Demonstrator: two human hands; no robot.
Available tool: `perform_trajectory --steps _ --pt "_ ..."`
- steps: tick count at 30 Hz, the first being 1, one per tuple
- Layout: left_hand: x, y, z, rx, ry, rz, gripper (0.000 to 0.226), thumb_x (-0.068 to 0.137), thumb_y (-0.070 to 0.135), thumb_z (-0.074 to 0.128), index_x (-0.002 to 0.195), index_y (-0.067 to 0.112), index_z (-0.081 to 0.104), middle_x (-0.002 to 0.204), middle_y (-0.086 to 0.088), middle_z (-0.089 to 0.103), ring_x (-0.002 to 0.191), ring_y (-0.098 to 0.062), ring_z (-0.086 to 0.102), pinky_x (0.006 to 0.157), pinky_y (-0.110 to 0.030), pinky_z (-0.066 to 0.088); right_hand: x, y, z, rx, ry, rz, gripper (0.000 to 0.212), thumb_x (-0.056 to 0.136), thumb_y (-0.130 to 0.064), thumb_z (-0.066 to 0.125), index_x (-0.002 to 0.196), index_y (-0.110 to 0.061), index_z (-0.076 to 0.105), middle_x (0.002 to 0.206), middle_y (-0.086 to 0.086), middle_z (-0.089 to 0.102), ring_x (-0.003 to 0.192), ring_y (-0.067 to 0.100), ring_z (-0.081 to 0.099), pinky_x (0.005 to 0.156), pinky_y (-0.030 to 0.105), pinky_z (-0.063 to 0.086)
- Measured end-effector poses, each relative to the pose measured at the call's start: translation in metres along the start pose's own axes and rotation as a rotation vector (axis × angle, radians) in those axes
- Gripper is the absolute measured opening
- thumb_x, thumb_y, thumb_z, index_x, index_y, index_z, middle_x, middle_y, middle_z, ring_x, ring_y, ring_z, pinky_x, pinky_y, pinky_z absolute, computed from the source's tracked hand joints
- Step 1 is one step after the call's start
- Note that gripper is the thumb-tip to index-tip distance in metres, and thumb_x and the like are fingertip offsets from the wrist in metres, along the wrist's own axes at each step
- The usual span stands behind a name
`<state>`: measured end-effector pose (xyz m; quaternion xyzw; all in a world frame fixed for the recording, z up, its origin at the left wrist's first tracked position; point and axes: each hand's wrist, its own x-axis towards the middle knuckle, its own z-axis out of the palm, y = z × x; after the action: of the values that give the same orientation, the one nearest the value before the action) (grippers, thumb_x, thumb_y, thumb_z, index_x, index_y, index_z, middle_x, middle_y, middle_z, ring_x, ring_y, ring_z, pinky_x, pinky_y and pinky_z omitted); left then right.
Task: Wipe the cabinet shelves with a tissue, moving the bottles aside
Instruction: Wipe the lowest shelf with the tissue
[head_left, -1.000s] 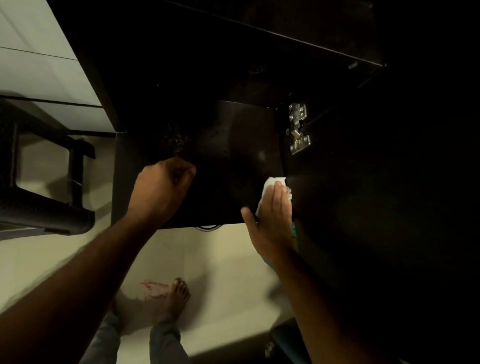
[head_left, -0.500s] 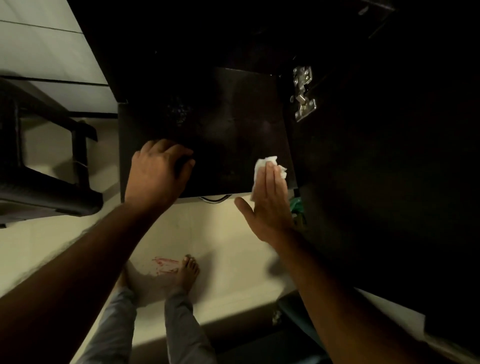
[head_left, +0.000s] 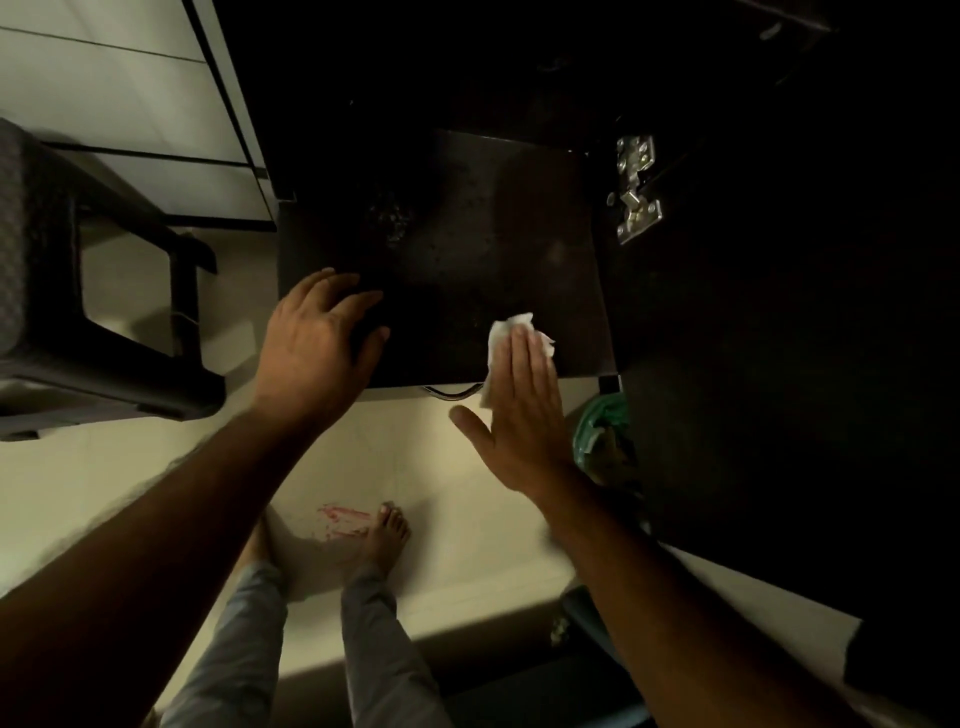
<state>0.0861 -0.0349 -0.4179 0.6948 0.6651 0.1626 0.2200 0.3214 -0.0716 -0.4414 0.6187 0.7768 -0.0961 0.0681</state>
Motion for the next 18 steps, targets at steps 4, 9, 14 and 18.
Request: perform_trajectory --steps 4,9,14,18 --pt "-0.001 -0.01 -0.005 0.002 -0.007 0.011 0.045 0.094 0.034 0.053 0.135 0.015 0.054 0.141 -0.012 0.05 0.14 -0.03 0.033 0.113 -0.047 0.026 0.019 0.037 -0.003 -0.025 0.014 0.171 0.103 0.087 -0.078 -0.001 0.154 -0.001 0.014 0.162 0.018 0.013 0.15 0.032 0.01 0.121 0.049 0.015" --pt "0.001 -0.02 -0.006 -0.007 -0.007 -0.003 0.045 0.096 0.034 0.052 0.137 0.016 0.052 0.142 -0.011 0.048 0.14 -0.029 0.032 0.114 -0.047 0.026 0.08 -0.004 -0.011 0.069 0.046 0.303 0.109 0.08 -0.079 0.006 0.154 0.001 0.01 0.162 0.022 0.007 0.151 0.033 0.003 0.122 0.046 0.003" --pt "0.003 -0.028 -0.015 0.016 -0.045 0.016 0.045 0.095 0.035 0.051 0.136 0.015 0.053 0.141 -0.011 0.05 0.139 -0.029 0.035 0.113 -0.049 0.031 0.023 -0.049 -0.001 -0.02 0.006 -0.043 0.096 0.089 -0.075 0.009 0.156 -0.006 0.008 0.164 0.015 0.001 0.151 0.029 -0.005 0.123 0.045 0.002" --pt "0.007 -0.039 -0.027 0.004 -0.015 0.003 0.044 0.096 0.033 0.052 0.135 0.015 0.054 0.141 -0.012 0.05 0.137 -0.03 0.037 0.113 -0.049 0.029 0.015 -0.008 -0.004 -0.059 -0.027 0.036 0.097 0.089 -0.076 0.0 0.156 -0.008 0.012 0.164 0.013 0.005 0.151 0.029 0.001 0.122 0.048 0.009"
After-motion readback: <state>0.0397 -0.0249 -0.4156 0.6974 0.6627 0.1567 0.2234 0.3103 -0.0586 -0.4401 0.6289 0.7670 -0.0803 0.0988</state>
